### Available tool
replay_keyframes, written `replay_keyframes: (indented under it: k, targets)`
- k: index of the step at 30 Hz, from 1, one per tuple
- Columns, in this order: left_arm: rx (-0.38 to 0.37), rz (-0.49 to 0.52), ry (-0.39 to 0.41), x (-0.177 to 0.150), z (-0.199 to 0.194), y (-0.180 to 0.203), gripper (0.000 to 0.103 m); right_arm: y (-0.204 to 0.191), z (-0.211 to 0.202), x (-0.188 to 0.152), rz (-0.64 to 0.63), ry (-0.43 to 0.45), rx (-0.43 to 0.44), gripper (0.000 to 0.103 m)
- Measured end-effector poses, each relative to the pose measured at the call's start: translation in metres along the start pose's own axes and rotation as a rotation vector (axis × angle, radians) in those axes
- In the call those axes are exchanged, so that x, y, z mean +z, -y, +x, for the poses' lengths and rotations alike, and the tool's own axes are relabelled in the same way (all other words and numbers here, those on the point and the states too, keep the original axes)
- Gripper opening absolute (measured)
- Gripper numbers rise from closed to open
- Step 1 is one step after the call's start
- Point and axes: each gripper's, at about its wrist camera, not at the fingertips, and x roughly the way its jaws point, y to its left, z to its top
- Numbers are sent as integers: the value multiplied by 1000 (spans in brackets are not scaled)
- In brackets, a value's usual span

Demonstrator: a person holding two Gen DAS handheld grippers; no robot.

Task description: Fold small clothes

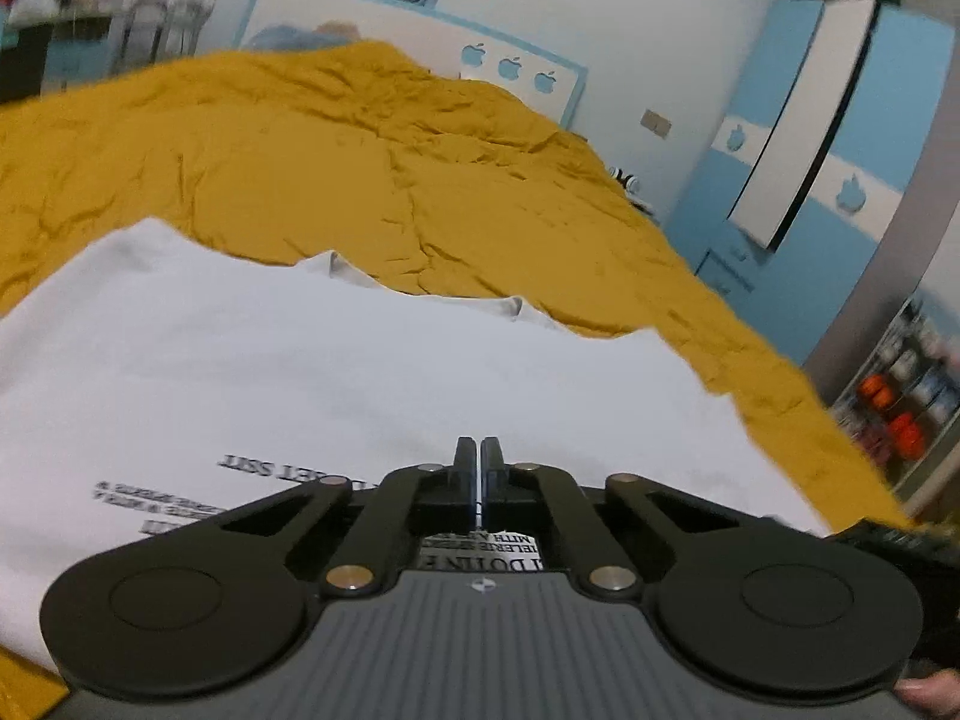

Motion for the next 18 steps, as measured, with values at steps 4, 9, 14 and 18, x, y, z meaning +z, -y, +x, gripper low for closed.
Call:
replay_keyframes:
  k: [4,9,14,18]
  targets:
    - [28,40,-73,-7,25,11,0,4,-1,1,-3,-5,8,11]
    - [90,0,-95,-24,18,8,0,4,-1,2,-12,-11,3,11]
    - [172,82,-85,-36,-17,23,0,3,-2,4,-18,-13,0,9]
    - [203,68,-201,-35,-24,28,0,3,-2,4,-18,-17,1,9]
